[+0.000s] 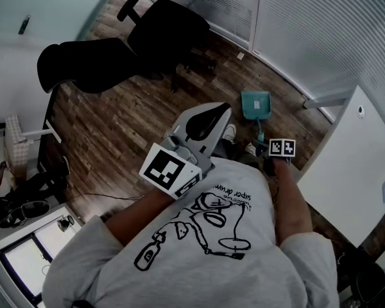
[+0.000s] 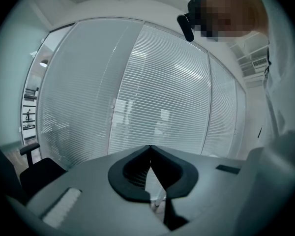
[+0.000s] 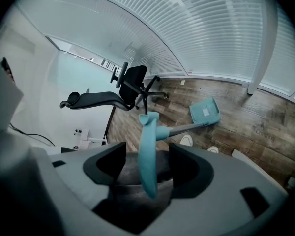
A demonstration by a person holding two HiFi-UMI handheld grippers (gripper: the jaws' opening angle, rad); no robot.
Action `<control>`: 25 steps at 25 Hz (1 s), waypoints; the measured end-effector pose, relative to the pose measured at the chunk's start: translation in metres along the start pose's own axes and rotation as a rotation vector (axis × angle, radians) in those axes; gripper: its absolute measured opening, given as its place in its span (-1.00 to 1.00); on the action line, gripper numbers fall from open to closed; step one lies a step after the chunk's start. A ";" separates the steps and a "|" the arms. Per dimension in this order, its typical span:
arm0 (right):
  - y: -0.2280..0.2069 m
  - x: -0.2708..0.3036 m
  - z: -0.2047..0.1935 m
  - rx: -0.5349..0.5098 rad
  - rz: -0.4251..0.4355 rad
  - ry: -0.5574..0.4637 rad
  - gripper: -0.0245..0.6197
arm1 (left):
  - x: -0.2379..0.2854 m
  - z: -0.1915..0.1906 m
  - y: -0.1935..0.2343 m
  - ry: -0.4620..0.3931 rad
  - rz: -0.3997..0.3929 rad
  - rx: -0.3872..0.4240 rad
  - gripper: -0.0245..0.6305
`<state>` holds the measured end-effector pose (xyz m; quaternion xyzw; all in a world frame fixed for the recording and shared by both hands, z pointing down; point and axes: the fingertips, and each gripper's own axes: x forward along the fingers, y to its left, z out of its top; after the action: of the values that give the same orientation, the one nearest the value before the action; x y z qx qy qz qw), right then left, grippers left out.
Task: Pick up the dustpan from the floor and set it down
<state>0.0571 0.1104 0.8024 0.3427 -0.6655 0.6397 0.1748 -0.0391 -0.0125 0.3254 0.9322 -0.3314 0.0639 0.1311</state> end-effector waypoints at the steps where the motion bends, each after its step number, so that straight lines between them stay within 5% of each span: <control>1: -0.001 -0.001 0.000 0.002 -0.003 -0.005 -0.19 | 0.000 0.000 -0.001 -0.001 -0.002 0.001 -0.92; 15: 0.002 -0.058 0.026 -0.078 -0.125 -0.190 -0.19 | 0.010 0.003 -0.013 -0.032 -0.079 -0.012 -0.92; 25: 0.075 -0.126 0.071 -0.312 -0.201 -0.413 -0.20 | 0.015 0.003 -0.016 -0.059 -0.120 -0.019 -0.92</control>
<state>0.1094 0.0669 0.6538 0.4990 -0.7403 0.4253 0.1486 -0.0175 -0.0107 0.3220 0.9505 -0.2794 0.0256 0.1338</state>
